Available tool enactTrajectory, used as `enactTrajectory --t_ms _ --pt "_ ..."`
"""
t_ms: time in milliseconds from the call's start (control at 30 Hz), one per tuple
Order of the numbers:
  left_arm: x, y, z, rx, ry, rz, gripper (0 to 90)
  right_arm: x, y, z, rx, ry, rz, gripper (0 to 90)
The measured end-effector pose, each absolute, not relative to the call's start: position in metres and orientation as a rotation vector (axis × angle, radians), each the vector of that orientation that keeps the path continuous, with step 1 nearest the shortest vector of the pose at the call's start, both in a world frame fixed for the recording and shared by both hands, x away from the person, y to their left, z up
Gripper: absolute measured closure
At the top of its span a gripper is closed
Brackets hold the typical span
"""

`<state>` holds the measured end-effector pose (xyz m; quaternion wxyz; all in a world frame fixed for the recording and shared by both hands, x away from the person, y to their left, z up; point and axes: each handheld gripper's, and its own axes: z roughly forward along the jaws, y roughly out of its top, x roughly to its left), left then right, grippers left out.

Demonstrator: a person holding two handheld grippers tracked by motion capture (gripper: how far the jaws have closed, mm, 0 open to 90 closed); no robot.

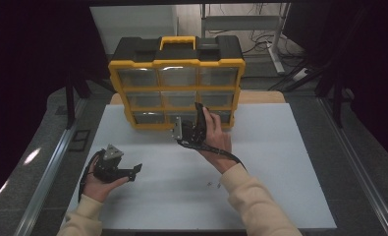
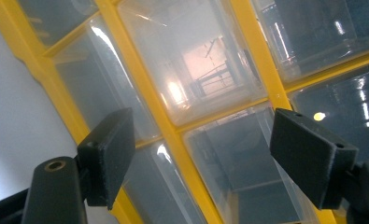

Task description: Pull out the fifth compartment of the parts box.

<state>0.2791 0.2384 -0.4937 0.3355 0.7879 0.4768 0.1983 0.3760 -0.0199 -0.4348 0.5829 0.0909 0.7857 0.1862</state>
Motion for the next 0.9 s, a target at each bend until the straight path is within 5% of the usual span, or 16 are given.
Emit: enactTrajectory --t_ms 900 --pt "0.280 0.238 -0.495 2.060 1.242 0.512 12.4 0.396 -0.014 -0.434 0.225 1.817 0.436 24.6"
